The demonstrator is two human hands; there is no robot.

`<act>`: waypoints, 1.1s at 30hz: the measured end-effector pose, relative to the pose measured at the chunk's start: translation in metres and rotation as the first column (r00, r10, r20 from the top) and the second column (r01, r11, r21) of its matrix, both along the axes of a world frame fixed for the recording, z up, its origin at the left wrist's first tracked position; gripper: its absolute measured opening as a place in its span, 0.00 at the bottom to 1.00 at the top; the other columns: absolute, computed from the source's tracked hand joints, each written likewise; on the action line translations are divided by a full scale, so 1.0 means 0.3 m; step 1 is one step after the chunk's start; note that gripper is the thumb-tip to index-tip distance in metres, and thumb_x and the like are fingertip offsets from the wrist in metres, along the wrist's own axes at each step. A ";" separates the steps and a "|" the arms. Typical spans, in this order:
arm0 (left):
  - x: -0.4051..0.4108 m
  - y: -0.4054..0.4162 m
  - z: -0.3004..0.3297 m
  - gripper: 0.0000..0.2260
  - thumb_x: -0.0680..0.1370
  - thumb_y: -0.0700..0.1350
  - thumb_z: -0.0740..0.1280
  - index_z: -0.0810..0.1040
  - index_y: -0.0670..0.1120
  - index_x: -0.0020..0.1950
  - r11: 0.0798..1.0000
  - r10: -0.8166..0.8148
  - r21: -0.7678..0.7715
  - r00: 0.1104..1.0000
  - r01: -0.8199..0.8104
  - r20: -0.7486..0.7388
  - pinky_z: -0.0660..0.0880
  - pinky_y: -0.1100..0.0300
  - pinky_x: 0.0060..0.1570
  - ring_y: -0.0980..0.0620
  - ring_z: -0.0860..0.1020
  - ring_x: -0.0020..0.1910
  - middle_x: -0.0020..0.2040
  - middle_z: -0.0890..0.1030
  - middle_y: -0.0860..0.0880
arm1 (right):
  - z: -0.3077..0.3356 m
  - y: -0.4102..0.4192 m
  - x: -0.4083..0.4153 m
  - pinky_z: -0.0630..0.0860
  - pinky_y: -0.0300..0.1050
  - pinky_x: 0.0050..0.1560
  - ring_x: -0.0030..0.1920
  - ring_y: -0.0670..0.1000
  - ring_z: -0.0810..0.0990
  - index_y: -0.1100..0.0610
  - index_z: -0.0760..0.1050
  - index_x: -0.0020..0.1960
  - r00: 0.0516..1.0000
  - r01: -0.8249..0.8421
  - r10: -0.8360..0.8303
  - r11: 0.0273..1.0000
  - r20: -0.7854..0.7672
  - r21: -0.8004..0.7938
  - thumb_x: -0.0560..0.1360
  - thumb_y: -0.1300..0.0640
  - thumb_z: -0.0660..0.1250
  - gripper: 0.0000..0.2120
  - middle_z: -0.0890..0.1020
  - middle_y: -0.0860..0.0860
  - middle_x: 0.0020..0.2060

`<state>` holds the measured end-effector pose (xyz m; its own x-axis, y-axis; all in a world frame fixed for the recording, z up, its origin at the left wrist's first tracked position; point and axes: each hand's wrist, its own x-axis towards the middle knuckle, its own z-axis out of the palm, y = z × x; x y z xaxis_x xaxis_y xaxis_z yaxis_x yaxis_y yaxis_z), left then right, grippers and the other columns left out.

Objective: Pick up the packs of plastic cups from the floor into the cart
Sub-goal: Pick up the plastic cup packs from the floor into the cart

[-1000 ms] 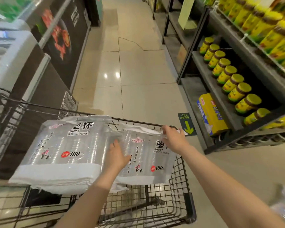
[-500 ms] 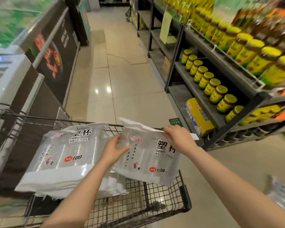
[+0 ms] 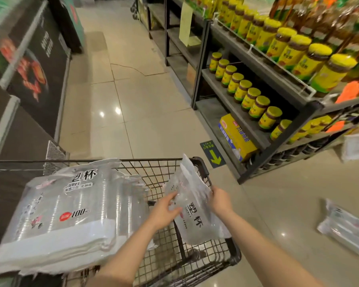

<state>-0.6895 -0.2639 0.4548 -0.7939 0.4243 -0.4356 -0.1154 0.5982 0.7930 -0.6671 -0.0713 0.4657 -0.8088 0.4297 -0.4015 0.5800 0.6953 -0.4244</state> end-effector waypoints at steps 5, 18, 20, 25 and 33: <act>0.032 0.145 -0.130 0.32 0.78 0.49 0.66 0.53 0.54 0.77 0.990 -0.139 0.008 0.990 0.139 0.038 0.61 0.53 0.72 0.49 0.62 0.73 0.77 0.58 0.51 | -0.104 0.043 0.009 0.69 0.46 0.40 0.45 0.59 0.77 0.61 0.71 0.45 0.999 0.021 -0.018 0.996 0.034 -0.086 0.76 0.64 0.56 0.05 0.76 0.54 0.39; -0.039 0.183 -0.114 0.24 0.79 0.49 0.63 0.62 0.52 0.74 0.967 -0.231 -0.162 0.945 0.197 -0.229 0.72 0.52 0.63 0.52 0.73 0.63 0.71 0.68 0.49 | -0.019 0.158 0.139 0.70 0.49 0.65 0.65 0.53 0.72 0.48 0.58 0.74 0.947 -0.314 0.313 0.949 -0.068 -0.001 0.78 0.44 0.61 0.27 0.70 0.52 0.68; -0.080 0.156 -0.047 0.21 0.78 0.50 0.63 0.67 0.50 0.71 0.975 -0.177 -0.187 0.926 0.119 -0.333 0.75 0.52 0.58 0.53 0.75 0.58 0.68 0.72 0.50 | 0.029 0.182 0.176 0.68 0.47 0.65 0.66 0.52 0.70 0.49 0.58 0.74 0.947 -0.311 0.315 0.948 -0.062 0.063 0.79 0.44 0.59 0.26 0.69 0.51 0.69; -0.168 0.195 0.168 0.19 0.78 0.51 0.64 0.70 0.47 0.68 0.965 -0.214 -0.243 0.819 0.095 -0.532 0.74 0.52 0.58 0.50 0.74 0.61 0.64 0.74 0.49 | 0.163 0.288 0.274 0.68 0.48 0.65 0.69 0.53 0.66 0.50 0.59 0.75 0.954 -0.259 0.282 0.945 -0.098 0.202 0.79 0.46 0.59 0.26 0.67 0.51 0.71; -0.009 0.618 0.409 0.23 0.77 0.56 0.63 0.70 0.46 0.68 0.851 -0.526 -0.409 0.530 0.330 -0.665 0.71 0.52 0.59 0.47 0.72 0.62 0.63 0.74 0.47 | 0.331 0.604 0.559 0.62 0.47 0.70 0.73 0.54 0.63 0.48 0.61 0.75 0.979 -0.039 0.096 0.955 -0.182 0.294 0.78 0.43 0.59 0.27 0.65 0.53 0.73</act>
<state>-0.6922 -0.0785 0.5774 -0.6211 0.7794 0.0824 0.7556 0.5675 0.3270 -0.4993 0.1100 0.5652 -0.8893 0.4456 -0.1031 0.4549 0.8387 -0.2992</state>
